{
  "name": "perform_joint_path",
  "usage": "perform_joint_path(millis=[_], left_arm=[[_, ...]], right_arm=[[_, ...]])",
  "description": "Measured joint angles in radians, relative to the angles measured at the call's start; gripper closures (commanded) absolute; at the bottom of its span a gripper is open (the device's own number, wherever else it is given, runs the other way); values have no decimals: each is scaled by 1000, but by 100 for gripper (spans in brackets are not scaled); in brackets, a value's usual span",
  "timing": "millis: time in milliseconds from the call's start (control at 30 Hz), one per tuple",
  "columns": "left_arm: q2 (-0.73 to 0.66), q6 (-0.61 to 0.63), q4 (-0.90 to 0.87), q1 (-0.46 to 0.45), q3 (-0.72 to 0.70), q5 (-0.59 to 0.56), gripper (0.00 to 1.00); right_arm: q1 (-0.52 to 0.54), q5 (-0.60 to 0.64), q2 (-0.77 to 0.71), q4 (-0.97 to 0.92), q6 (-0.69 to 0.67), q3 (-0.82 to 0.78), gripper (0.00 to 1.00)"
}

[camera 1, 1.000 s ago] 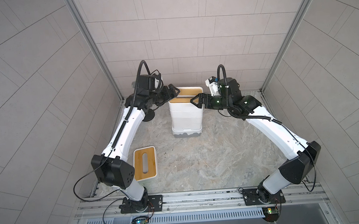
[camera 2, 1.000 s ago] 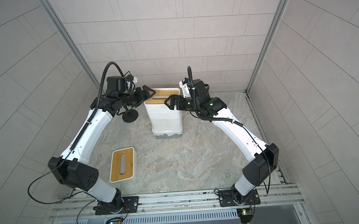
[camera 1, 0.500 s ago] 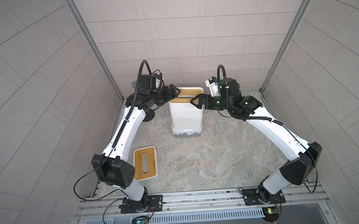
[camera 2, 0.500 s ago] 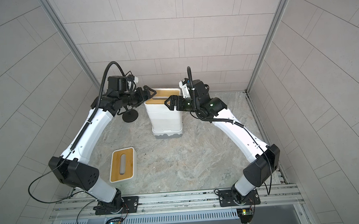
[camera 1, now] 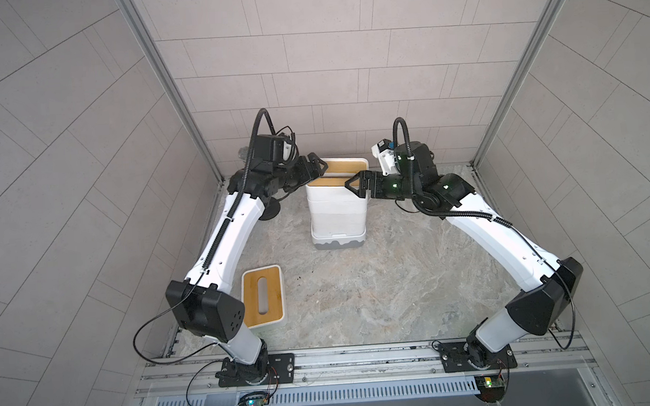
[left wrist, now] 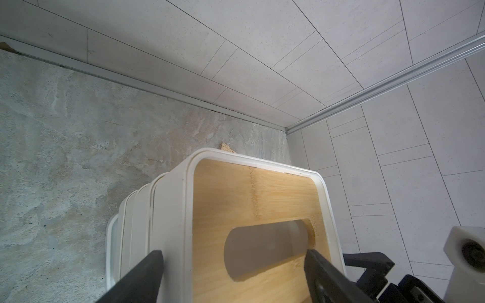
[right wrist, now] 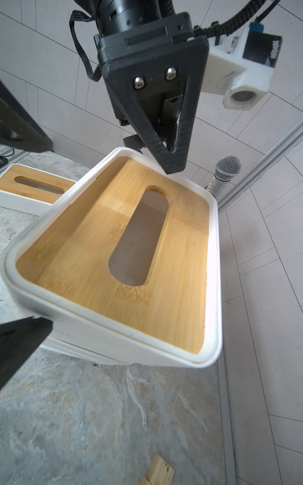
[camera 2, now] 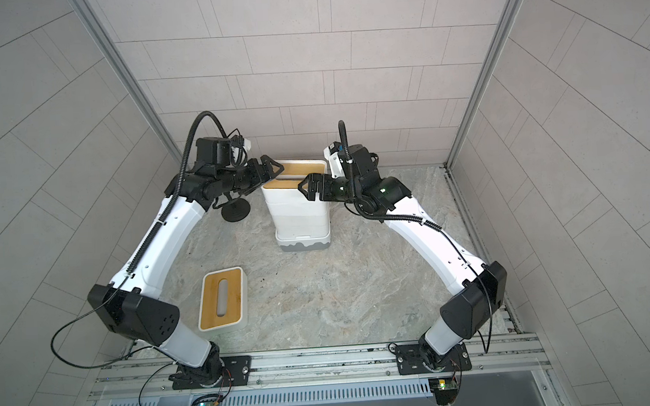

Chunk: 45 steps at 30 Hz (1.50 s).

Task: Stack the tissue boxes
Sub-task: Place the tissue box at the tissue box, then pick up the tissue box from the center of the board.

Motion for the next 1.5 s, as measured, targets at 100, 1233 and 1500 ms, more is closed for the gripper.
perform_joint_path(millis=[100,1233,1500], left_arm=[[0,0,-3,0,0,-5,10],[-688,-20,-82,-50,-692,-383,4],[-754,-135,-172,-196,-908,-542,4]], right_arm=[[-3,0,3,0,-5,7,0],[-4,-11,-509,145,-92,-645,0],[106,-35,-583,268,-85,-888,0]])
